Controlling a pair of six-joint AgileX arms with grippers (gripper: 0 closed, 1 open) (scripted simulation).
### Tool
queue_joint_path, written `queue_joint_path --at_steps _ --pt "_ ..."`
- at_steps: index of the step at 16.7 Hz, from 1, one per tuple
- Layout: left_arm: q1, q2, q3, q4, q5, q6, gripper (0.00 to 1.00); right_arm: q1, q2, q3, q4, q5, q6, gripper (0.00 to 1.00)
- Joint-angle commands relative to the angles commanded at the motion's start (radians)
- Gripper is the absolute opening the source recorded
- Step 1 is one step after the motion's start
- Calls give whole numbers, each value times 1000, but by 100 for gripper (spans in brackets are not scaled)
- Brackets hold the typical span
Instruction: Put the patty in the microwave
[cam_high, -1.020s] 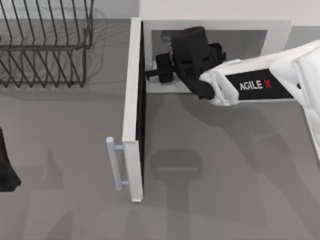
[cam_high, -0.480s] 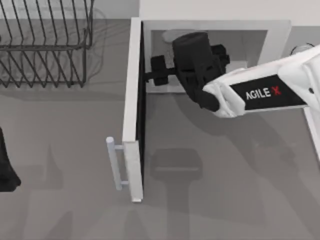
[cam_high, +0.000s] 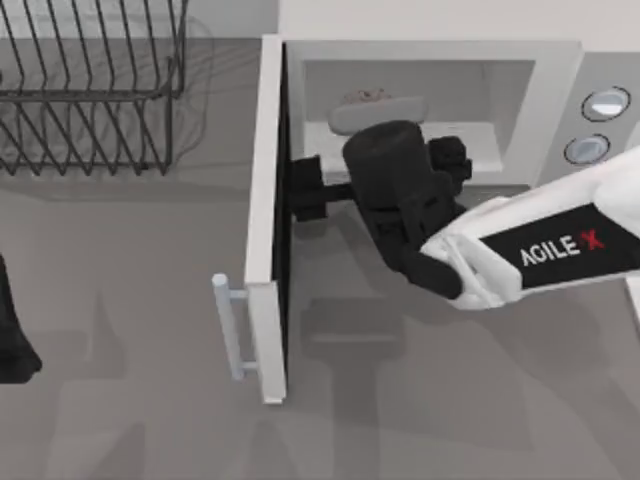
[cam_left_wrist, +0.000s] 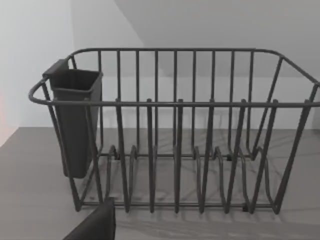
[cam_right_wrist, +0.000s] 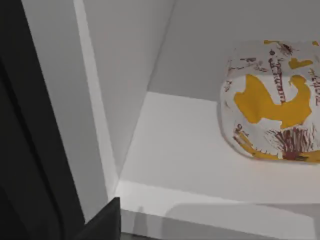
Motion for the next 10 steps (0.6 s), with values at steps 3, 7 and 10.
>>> queue_joint_path --at_steps 3,7,10 --pt "0 0 0 0 0 0 100 34 -59 -116 17 43 38 100" --pt "0 0 0 0 0 0 100 48 -114 -248 16 92 81 100" --pt "0 0 0 0 0 0 100 46 -116 -315 3 113 102 100"
